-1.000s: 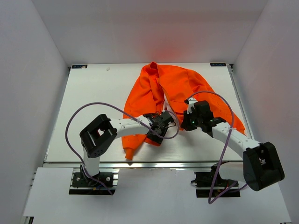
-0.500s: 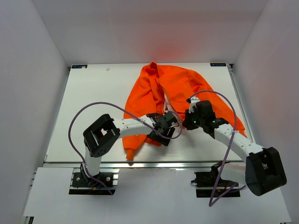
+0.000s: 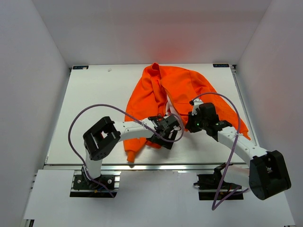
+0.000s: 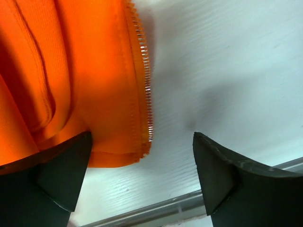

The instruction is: Zip up the jacket

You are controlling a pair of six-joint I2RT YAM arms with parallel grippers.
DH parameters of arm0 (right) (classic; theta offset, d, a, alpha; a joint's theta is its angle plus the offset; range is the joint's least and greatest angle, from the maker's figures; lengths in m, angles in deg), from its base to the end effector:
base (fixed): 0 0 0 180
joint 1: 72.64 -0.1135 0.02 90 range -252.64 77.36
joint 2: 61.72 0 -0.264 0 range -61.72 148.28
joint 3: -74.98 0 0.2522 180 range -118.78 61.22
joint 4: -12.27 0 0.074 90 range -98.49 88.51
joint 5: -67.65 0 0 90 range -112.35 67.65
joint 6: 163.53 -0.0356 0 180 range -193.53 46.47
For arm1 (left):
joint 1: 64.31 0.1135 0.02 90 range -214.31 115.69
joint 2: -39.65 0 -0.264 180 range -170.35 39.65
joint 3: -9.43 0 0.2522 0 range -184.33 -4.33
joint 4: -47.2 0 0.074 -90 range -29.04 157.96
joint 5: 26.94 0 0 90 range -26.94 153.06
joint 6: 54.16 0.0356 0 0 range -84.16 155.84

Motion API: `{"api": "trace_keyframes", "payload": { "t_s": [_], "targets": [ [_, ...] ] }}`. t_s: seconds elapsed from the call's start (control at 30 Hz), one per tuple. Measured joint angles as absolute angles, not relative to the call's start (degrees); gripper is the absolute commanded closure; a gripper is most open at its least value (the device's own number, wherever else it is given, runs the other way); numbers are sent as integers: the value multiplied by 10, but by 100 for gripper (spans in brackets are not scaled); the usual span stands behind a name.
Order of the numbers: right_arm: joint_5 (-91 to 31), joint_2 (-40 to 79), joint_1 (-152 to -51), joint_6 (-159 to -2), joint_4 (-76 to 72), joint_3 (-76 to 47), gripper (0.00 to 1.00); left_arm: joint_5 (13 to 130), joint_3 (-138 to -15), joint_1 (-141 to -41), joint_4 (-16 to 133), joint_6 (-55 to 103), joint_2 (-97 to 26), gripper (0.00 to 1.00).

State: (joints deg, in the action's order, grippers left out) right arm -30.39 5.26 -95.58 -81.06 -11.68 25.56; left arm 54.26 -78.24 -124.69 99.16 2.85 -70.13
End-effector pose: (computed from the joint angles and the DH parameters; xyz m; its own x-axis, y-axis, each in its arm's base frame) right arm 0.2182 0.0977 0.2080 -0.6683 -0.1419 -0.7302 -0.3982 0.8974 0.1900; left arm 0.1891 -0.3215 0.1620 -0.8551 0.4153 -0.3103 0.4444 0.8955 -0.0261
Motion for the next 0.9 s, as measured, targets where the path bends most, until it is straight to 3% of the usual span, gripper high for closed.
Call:
{"api": "trace_keyframes", "payload": {
  "t_s": [0.4,0.9],
  "targets": [
    [-304,52,-956,-811,-117,256,100,507,-747,-1244,1063,4,-661,2],
    [-304,52,-956,-811,-119,256,100,545,-691,-1221,1017,5,-609,2]
  ]
}}
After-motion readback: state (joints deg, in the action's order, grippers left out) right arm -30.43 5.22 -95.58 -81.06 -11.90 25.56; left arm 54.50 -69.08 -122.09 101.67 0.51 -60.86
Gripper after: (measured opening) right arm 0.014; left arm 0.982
